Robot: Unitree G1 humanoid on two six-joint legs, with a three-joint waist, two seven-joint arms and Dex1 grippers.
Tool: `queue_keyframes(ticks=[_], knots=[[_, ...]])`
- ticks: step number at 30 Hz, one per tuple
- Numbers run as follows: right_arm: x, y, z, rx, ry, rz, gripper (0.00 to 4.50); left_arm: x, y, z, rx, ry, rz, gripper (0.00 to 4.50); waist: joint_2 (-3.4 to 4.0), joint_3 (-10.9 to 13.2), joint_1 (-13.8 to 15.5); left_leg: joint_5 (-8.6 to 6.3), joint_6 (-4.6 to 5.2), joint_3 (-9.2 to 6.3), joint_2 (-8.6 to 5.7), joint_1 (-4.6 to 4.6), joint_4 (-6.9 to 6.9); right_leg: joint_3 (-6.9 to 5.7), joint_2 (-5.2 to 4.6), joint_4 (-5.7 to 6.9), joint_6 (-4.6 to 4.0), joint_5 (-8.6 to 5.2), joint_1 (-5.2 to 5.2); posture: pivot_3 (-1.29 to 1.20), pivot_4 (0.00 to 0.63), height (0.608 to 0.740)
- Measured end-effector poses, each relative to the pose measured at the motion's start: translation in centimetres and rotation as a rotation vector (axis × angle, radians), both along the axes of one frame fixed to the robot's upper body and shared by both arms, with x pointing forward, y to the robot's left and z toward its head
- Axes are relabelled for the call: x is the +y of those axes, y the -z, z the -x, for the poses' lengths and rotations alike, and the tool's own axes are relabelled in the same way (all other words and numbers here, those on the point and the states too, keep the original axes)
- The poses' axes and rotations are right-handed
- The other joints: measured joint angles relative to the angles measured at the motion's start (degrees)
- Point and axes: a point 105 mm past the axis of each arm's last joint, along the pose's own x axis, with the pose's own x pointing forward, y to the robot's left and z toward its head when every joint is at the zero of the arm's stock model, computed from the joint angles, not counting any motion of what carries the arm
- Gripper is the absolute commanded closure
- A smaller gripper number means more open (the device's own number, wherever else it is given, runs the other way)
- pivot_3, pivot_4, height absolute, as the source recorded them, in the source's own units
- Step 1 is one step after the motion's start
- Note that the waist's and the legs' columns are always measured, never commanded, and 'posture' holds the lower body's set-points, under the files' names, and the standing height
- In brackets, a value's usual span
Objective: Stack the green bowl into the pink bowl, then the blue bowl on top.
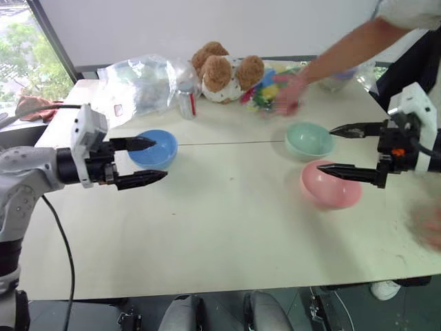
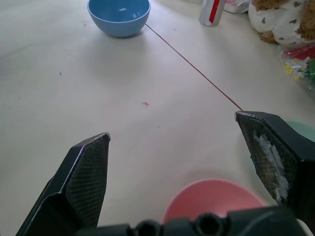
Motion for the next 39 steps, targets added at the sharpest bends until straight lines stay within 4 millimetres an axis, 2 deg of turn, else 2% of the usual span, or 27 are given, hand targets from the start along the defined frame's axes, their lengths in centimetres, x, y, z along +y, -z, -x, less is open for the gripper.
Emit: queue_keyframes(ticks=[11, 27, 33, 39], knots=[[0.3, 0.6, -0.1, 0.021, -0.025, 0.015, 0.06, -0.3, -0.6, 0.5, -0.004, 0.005, 0.007, 0.00, 0.00, 0.00, -0.04, 0.01, -0.02, 0.00, 0.00, 0.00, -0.01, 0.01, -0.04, 0.00, 0.00, 0.00, 0.00, 0.00, 0.150, 0.740], [0.2, 1.0, 0.0, 0.037, -0.024, 0.017, 0.06, 0.5, -1.3, 0.4, -0.008, -0.016, 0.034, 0.00, 0.00, 0.00, 0.02, 0.01, -0.03, 0.00, 0.00, 0.00, -0.01, 0.01, -0.05, -0.01, -0.01, 0.00, 0.00, 0.00, 0.150, 0.740], [-0.5, 3.6, -0.5, 0.130, 0.040, 0.048, 0.06, -0.1, -3.1, 0.5, -0.060, 0.026, 0.072, 0.00, 0.00, 0.00, -0.01, 0.02, -0.04, 0.01, 0.00, 0.00, -0.01, 0.01, -0.06, -0.01, -0.01, 0.00, 0.00, 0.00, 0.150, 0.740], [-2.1, 9.0, -0.4, 0.291, 0.129, 0.148, 0.06, -0.2, -3.0, 0.4, -0.051, 0.046, 0.088, 0.00, 0.00, 0.00, 0.02, 0.04, -0.07, 0.04, -0.02, -0.01, 0.00, 0.01, -0.04, -0.02, 0.00, 0.00, 0.00, 0.00, 0.150, 0.740]])
